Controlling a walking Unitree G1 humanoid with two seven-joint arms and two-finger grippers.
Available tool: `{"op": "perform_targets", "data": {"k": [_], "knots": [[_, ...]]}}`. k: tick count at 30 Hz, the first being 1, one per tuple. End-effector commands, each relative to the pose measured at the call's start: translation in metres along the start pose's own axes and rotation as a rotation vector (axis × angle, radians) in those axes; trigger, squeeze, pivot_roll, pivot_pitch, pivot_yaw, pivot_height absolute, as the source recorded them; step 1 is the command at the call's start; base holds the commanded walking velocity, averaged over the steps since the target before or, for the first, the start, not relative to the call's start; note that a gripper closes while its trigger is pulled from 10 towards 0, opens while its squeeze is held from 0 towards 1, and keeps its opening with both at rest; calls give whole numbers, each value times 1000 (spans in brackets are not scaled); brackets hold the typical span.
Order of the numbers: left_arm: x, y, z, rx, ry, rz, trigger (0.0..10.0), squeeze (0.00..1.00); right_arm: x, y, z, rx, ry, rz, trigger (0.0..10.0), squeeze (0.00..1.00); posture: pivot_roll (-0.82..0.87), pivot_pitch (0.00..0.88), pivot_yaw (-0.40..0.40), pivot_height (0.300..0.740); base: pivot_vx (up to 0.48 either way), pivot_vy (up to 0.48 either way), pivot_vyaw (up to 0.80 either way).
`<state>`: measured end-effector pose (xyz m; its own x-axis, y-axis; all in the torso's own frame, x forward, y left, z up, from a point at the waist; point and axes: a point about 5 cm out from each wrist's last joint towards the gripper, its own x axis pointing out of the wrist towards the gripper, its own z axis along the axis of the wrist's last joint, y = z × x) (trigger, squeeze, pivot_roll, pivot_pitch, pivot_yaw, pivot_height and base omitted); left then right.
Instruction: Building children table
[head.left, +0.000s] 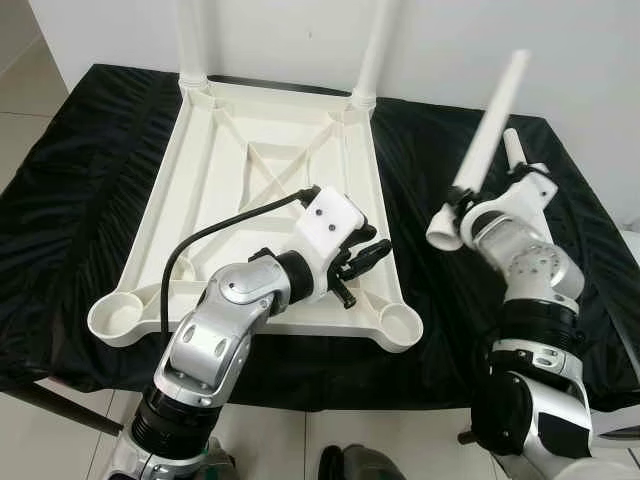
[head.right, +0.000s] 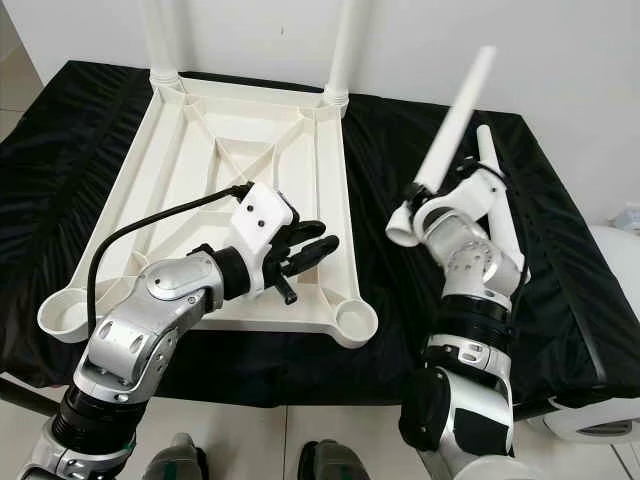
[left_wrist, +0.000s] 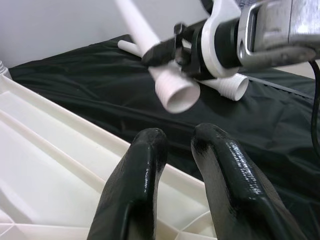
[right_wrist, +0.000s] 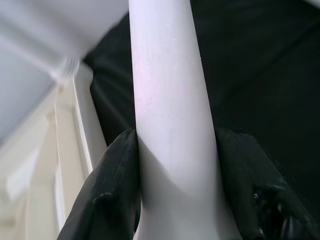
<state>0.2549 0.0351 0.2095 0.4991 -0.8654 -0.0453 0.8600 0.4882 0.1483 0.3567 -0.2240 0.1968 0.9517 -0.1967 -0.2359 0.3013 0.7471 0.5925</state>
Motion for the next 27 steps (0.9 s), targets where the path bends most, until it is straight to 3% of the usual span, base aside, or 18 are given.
{"op": "perform_targets", "data": {"k": [1, 2, 4, 9, 12, 13, 15, 20, 27], "knots": [[3, 3, 0, -4, 7, 65, 10000, 0, -1, -2, 9, 55, -43, -26, 10000, 0, 27, 63, -75, 740, 0, 0, 0], [3, 3, 0, -4, 7, 65, 10000, 0, -1, -2, 9, 55, -43, -26, 10000, 0, 27, 63, -75, 740, 0, 0, 0], [3, 3, 0, -2, 7, 67, 10000, 0, 1, -8, 9, 149, -33, -93, 10000, 0, 28, 63, -73, 740, 0, 0, 0], [2, 3, 1, -3, 6, 67, 10000, 0, 1, -10, 7, 205, -15, -109, 10000, 0, 30, 63, -72, 740, 0, 0, 0], [2, 3, 1, -3, 7, 68, 10000, 0, 1, -9, 0, 289, 21, -111, 10000, 0, 32, 64, -73, 740, 0, 0, 0], [2, 4, 1, -4, 7, 71, 10000, 0, 1, -8, -13, 367, 77, -119, 10000, 0, 34, 64, -70, 740, 0, 0, 0], [2, 4, 1, -4, 7, 71, 10000, 0, 1, -8, -13, 367, 77, -119, 10000, 0, 34, 64, -70, 740, 0, 0, 0], [1, 4, 1, -2, 7, 72, 10000, 0, 0, -2, -34, 491, 182, -114, 10000, 0, 36, 64, -69, 740, 0, 0, 0], [1, 4, 2, -4, 4, 72, 10000, 0, -2, 7, -51, 557, 266, -94, 10000, 0, 37, 62, -67, 740, 0, 0, 0]]}}
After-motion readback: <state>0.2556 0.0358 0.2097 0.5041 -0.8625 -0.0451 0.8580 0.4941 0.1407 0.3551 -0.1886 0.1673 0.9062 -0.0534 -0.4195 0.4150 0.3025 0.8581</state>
